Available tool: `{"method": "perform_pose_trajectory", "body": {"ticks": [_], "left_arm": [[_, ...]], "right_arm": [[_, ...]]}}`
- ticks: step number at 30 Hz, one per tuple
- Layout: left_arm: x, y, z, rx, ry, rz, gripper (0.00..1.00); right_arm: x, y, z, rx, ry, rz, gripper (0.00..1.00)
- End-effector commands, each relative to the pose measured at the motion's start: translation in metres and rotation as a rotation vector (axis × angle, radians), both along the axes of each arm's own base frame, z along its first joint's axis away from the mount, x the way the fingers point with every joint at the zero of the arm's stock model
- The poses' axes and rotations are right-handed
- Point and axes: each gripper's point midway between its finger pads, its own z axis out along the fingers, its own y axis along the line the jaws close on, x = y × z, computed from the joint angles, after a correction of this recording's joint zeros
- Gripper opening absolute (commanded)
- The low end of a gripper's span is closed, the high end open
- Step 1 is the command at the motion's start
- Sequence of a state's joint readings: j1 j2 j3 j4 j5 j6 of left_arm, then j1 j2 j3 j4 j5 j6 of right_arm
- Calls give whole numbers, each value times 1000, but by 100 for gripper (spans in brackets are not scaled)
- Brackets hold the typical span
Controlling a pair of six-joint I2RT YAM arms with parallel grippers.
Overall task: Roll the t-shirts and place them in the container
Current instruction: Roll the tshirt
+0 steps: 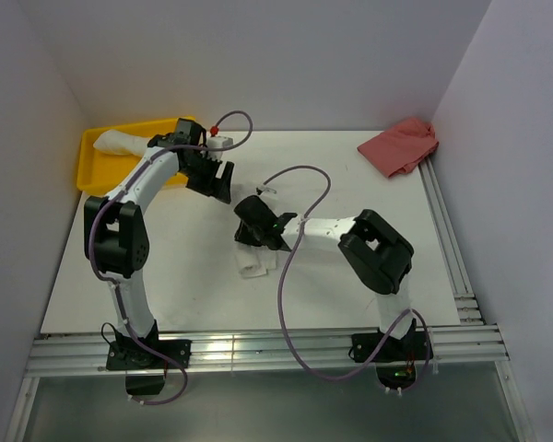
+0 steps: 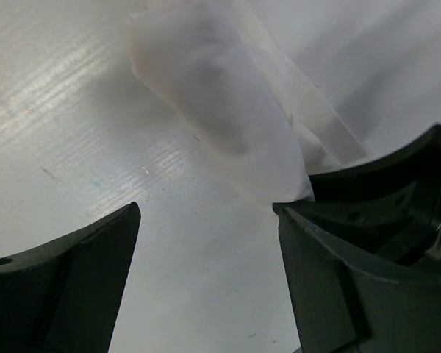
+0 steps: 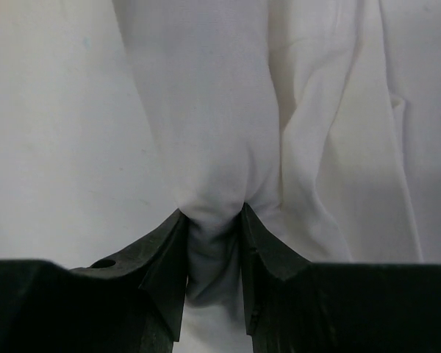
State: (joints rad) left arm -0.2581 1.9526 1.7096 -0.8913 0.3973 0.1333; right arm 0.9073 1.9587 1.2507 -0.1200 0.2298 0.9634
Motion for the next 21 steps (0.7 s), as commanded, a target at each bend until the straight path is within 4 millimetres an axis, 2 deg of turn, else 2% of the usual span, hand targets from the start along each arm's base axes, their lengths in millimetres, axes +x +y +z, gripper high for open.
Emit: {"method": "perform_pose_trajectory", "body": {"ticks": [1, 2, 4, 5, 7, 10, 11, 12, 14, 15, 16, 19, 20, 21], "left_arm": [[-9, -7, 12, -47, -31, -51, 82], [-13, -7, 5, -47, -11, -52, 82], [-16, -7, -2, -48, 3, -57, 82], [-17, -6, -9, -45, 12, -55, 82], [-18, -6, -19, -41, 32, -47, 82], [-17, -5, -37, -30, 58, -33, 81], [-15, -4, -43, -24, 59, -26, 80], [-13, -4, -47, -19, 58, -19, 80], [-11, -2, -58, -4, 72, 3, 80], [-9, -2, -62, -3, 69, 5, 79], [-9, -2, -68, 4, 85, 14, 79], [-6, -2, -77, 22, 93, 25, 78], [-5, -1, -80, 30, 93, 29, 77], [-4, -1, -81, 49, 85, 33, 77]], "right_arm": [[-19, 14, -23, 176, 137, 58, 25], [-16, 21, -18, 237, 124, 67, 25], [-21, 18, -23, 307, 176, 53, 25], [-17, 23, -17, 359, 161, 55, 25], [-19, 20, -25, 394, 198, 36, 25], [-23, 22, -29, 446, 227, 26, 25], [-21, 26, -24, 494, 222, 14, 25], [-27, 22, -31, 504, 242, 8, 25], [-27, 27, -24, 582, 244, 8, 26], [-31, 24, -30, 590, 258, 2, 26], [-31, 26, -27, 613, 254, 9, 27], [-34, 20, -36, 581, 274, -12, 35], [-32, 17, -39, 559, 263, -20, 40], [-31, 15, -35, 548, 250, -24, 44]]}}
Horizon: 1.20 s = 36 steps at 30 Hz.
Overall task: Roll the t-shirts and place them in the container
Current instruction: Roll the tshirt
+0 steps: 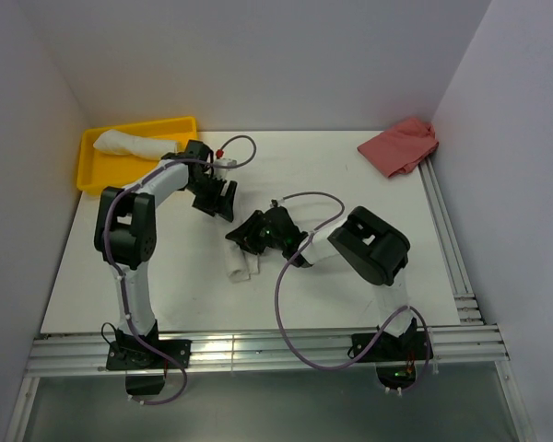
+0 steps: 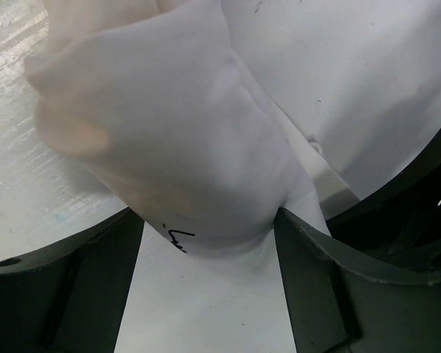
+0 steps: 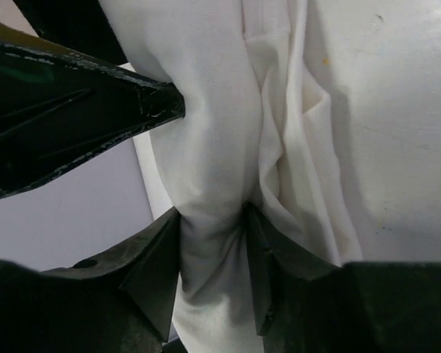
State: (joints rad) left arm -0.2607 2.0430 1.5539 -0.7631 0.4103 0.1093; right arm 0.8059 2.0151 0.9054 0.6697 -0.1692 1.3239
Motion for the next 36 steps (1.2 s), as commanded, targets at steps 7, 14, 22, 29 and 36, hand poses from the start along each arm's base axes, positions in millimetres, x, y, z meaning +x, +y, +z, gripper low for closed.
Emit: {"method": "perform_pose_trajectory", "body": {"ticks": [7, 14, 22, 29, 36], "left_arm": [[14, -3, -6, 93, -68, 14, 75], [17, -7, 0, 116, -89, 4, 76], [18, -11, 0, 125, -85, -6, 76], [18, -14, 0, 120, -80, -15, 77], [18, -17, 5, 110, -84, -27, 81]], "right_arm": [[-12, -49, -31, -405, 37, -69, 57], [0, -59, 22, -620, -129, -152, 57], [-3, -41, 44, -895, -276, -127, 57], [-1, -25, 32, -1024, -290, -96, 57], [-5, -38, -1, -1126, -239, -78, 58]]}}
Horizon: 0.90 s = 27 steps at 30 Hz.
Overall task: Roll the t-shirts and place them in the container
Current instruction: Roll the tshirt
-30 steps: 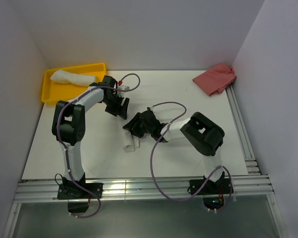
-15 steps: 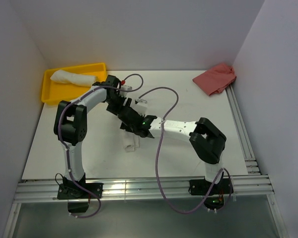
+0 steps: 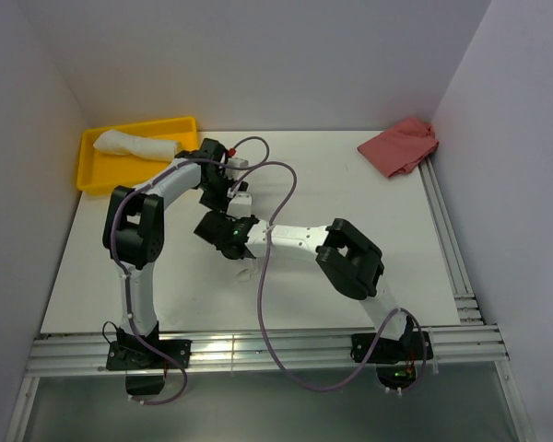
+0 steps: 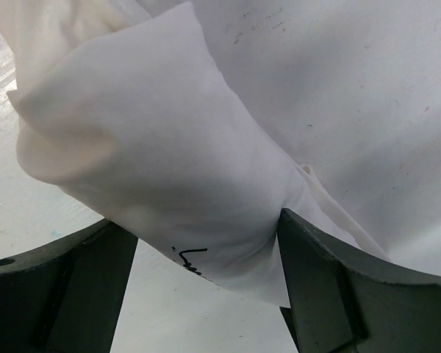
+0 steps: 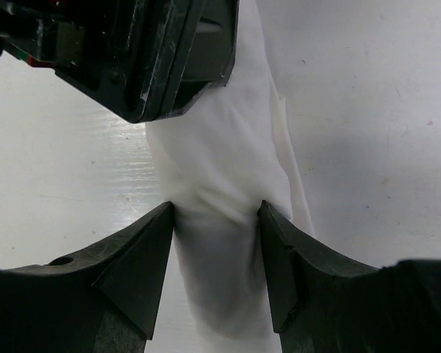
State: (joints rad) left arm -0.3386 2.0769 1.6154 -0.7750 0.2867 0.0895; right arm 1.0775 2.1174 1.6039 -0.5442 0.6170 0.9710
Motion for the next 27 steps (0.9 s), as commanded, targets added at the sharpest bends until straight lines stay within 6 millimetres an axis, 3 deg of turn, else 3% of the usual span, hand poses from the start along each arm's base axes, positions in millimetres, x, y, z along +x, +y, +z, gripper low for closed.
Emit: {"method": "perform_pose_trajectory", "body": {"ticks": [1, 5, 10, 12, 20, 27], "left_arm": [[12, -3, 9, -3, -42, -11, 81], [11, -8, 18, -34, -42, -19, 83], [13, -13, 47, -108, -65, -14, 87], [15, -12, 60, -139, -85, -1, 87], [7, 5, 82, -229, -81, 43, 89], [-20, 5, 64, -298, 20, 37, 90]], "right_arm": [[0, -21, -12, -99, 20, -31, 58], [-5, -26, -23, -62, 52, -31, 54], [-5, -31, -33, 7, 87, -31, 49], [-4, -31, -33, 42, 106, -30, 49], [-4, -33, -39, 129, 145, -30, 49], [-4, -35, -45, 208, 181, -39, 48]]}}
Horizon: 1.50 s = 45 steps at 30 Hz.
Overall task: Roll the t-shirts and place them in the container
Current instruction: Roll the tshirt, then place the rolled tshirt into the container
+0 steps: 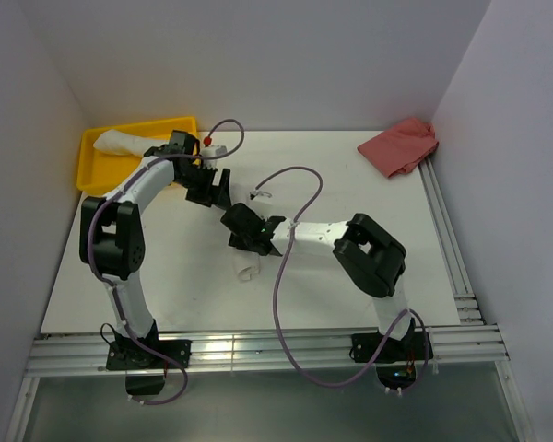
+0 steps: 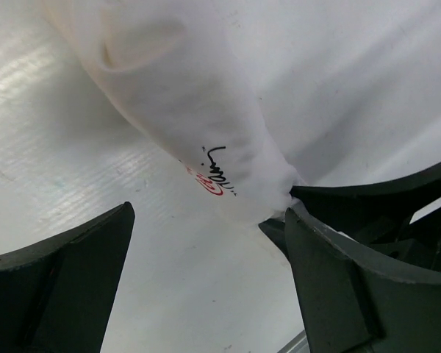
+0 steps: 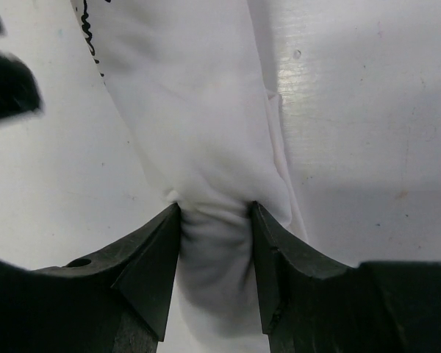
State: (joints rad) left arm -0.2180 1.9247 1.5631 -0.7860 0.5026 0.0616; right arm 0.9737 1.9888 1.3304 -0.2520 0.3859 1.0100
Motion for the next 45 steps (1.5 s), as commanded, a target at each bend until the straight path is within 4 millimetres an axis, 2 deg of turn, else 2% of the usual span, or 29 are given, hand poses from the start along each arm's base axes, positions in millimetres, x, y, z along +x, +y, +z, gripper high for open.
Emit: {"method": "perform_pose_trajectory", "body": {"ticks": [1, 6, 14, 20, 21, 25, 33, 40, 43, 45], "left_arm": [[-18, -13, 1, -81, 43, -33, 89], [-28, -19, -20, -120, 119, -44, 89], [-18, -26, -52, -144, 179, -25, 89], [-17, -32, -64, -173, 232, -2, 88], [-16, -33, -65, -177, 234, -2, 88], [-14, -35, -69, -186, 246, 6, 84], [-10, -38, -81, -191, 265, 23, 67], [-4, -45, -79, -194, 242, 20, 55], [-2, -50, -77, -198, 232, 9, 47], [1, -53, -74, -203, 216, 3, 36]], "right_arm": [[-10, -23, -35, -30, 99, -21, 48], [-9, -21, -37, 44, 116, -26, 48], [-16, -25, -47, 143, 165, -28, 48], [-22, -30, -57, 180, 206, -39, 48], [-17, -25, -53, 218, 190, -38, 47], [-20, -24, -57, 262, 217, -32, 46], [-19, -21, -56, 314, 224, -34, 46], [-18, -19, -56, 321, 230, -34, 46], [-18, -19, -56, 320, 230, -37, 46], [-16, -19, -53, 322, 221, -40, 46]]}}
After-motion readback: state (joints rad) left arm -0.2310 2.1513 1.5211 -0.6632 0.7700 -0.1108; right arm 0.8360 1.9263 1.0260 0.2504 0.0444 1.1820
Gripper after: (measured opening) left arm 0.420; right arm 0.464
